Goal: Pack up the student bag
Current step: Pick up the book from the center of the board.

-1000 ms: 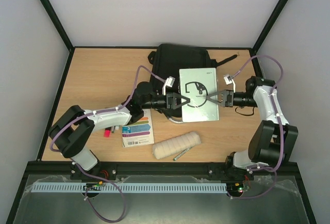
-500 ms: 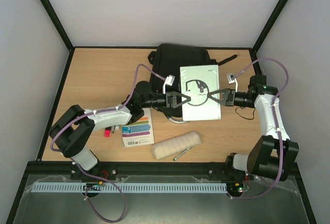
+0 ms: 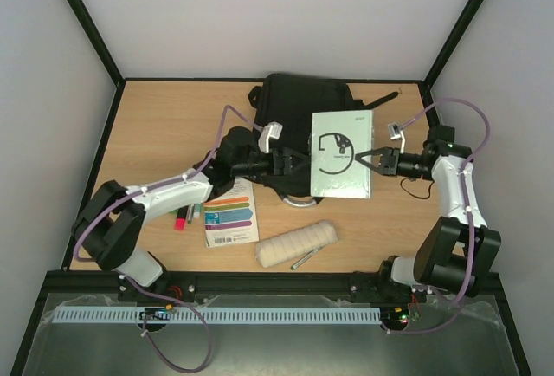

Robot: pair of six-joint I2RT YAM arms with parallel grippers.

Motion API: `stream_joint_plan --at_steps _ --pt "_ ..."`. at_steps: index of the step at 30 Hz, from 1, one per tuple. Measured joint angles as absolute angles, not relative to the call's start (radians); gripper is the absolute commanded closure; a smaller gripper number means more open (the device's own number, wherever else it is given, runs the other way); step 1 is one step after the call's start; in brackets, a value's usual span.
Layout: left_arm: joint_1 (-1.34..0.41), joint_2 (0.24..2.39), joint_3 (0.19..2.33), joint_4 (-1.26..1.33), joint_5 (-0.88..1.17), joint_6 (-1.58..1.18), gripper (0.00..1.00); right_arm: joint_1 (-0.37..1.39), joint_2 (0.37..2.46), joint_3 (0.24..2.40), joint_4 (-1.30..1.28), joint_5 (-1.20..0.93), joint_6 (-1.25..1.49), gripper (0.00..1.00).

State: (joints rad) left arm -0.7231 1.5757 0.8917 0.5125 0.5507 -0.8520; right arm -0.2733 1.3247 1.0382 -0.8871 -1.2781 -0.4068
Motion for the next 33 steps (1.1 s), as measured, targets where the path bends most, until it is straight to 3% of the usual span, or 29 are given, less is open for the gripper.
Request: stream_joint_plan --at_steps 12,20,33 --pt "-0.766 1.521 1.168 -0.162 0.210 -0.239 0.21 -0.382 1.256 0.877 -0.640 -1.102 -0.302 0.99" --pt "-0.906 1.649 1.200 -0.308 -0.003 0.102 0.28 -0.388 1.065 0.805 -0.517 -0.964 -0.190 0.99" --pt "-0.915 1.886 1.395 -0.399 -0.049 0.305 0.27 -0.395 1.065 0.801 -0.487 -0.922 -0.155 0.99"
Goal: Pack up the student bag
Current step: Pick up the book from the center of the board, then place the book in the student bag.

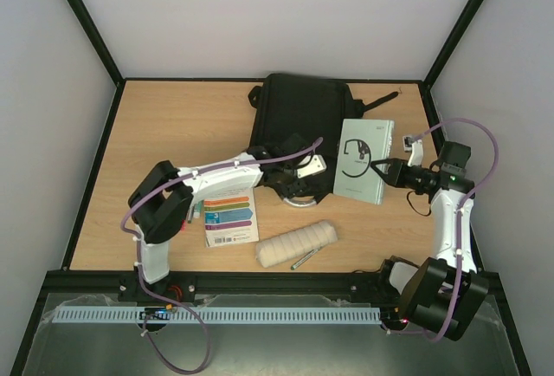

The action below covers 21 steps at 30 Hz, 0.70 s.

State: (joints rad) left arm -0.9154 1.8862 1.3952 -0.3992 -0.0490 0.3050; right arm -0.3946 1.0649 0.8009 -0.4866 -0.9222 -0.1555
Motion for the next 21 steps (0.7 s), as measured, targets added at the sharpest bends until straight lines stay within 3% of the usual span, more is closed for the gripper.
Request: stream_joint_plan --at_steps 9,14,21 --pt "-0.894 2.001 1.488 -0.498 0.007 0.335 0.27 -0.408 1.065 0.800 -0.487 -0.919 -0.156 0.99" --pt "-0.886 2.031 1.497 -0.525 -0.019 0.338 0.32 -0.409 1.065 0.800 -0.487 -0.919 -0.156 0.99" --pt "-0.885 2.067 1.532 -0.527 -0.051 0.333 0.70 -0.411 1.067 0.800 -0.487 -0.919 -0.155 0.99"
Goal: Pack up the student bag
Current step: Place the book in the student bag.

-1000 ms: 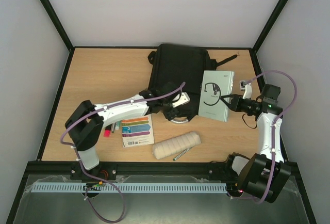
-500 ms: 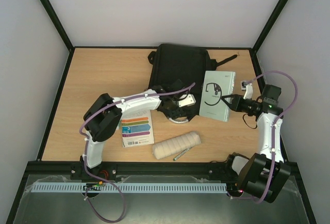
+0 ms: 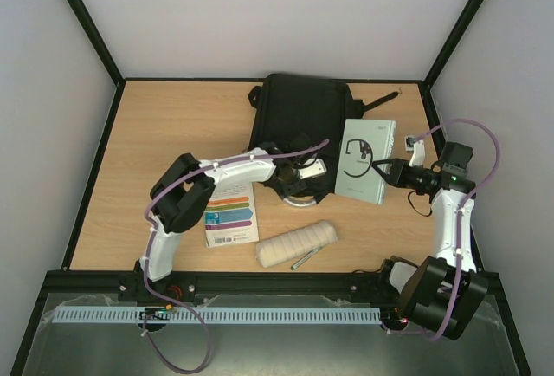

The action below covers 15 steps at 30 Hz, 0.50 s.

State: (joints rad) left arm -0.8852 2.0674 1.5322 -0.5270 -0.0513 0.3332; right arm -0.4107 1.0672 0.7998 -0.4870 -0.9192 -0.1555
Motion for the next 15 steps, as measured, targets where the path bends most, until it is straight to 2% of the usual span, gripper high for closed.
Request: stream_joint_plan --at_steps 2,5,15 --pt "-0.885 2.074 1.544 -0.526 -0.055 0.327 0.86 -0.411 1.068 0.799 -0.487 -0.918 -0.155 0.99" --pt "-0.885 2.084 1.566 -0.523 -0.067 0.321 0.97 -0.412 1.068 0.799 -0.487 -0.918 -0.155 0.99" --pt "-0.885 2.052 1.572 -0.477 -0.079 0.275 0.98 -0.413 1.068 0.810 -0.493 -0.903 -0.118 0.99"
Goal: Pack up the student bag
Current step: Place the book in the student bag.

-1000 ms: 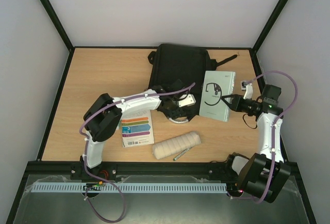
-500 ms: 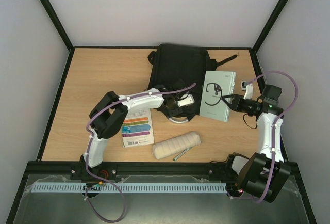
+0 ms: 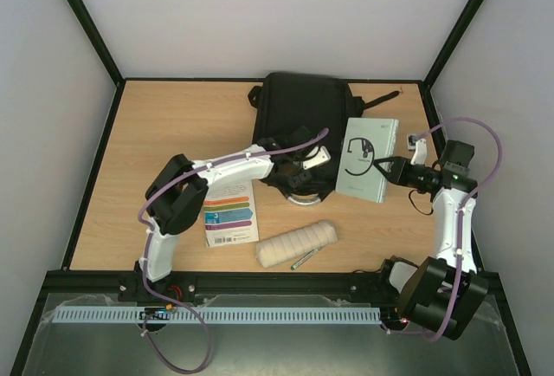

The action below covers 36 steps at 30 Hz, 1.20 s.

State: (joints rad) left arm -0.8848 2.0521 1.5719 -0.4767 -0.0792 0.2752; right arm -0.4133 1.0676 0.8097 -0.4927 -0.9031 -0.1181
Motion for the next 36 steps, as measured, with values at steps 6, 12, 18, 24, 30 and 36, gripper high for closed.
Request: stream_joint_plan --at_steps 6,12,18,24,30,36 --pt "-0.885 1.921 1.572 -0.416 -0.123 0.236 0.98 -0.413 1.066 0.955 -0.565 -0.915 -0.097 0.99" --pt "-0.877 1.808 1.572 -0.325 -0.169 0.187 0.98 -0.413 1.068 1.123 -0.663 -0.986 -0.109 0.99" --pt "-0.871 1.827 1.623 -0.281 -0.195 0.139 0.98 -0.413 1.126 1.191 -0.849 -1.050 -0.180 0.99" --pt "-0.827 1.887 1.702 -0.263 -0.163 0.058 0.98 -0.413 1.224 1.232 -1.027 -1.082 -0.276 0.99" --pt "-0.781 1.953 1.767 -0.227 -0.104 -0.037 0.98 -0.391 1.243 1.237 -1.153 -1.083 -0.350 0.99" --pt "-0.780 1.990 1.788 -0.181 -0.065 -0.136 0.98 -0.299 1.217 1.229 -1.143 -1.047 -0.315 0.99"
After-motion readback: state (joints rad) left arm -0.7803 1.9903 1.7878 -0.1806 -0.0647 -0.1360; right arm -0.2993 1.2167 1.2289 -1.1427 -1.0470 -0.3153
